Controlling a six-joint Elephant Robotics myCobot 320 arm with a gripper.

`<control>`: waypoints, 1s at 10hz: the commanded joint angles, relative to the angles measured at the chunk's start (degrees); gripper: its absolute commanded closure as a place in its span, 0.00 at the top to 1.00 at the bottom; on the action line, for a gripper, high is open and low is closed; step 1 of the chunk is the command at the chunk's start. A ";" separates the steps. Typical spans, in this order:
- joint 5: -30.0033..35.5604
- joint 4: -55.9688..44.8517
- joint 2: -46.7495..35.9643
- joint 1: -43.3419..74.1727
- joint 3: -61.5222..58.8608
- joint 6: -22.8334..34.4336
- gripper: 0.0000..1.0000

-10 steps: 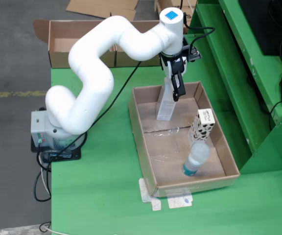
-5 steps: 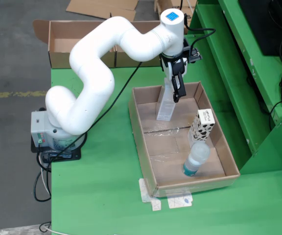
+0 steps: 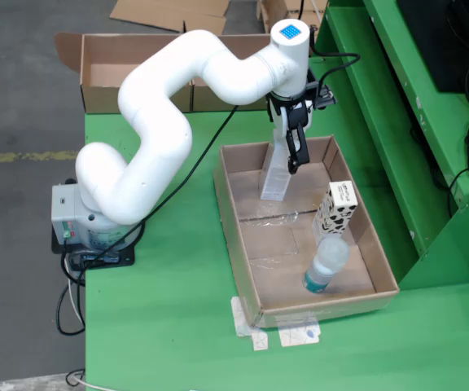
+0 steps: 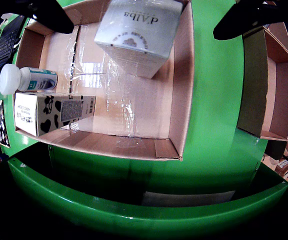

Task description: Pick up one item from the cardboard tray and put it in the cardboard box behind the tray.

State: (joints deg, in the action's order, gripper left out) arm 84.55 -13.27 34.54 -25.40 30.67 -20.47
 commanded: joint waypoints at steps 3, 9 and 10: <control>0.57 2.42 -2.08 0.60 1.90 0.44 1.00; 0.57 2.42 -2.08 0.60 1.90 0.44 1.00; 0.57 2.42 -2.08 0.60 1.90 0.44 0.90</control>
State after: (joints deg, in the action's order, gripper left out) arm 84.90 -11.60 34.45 -25.22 33.92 -20.30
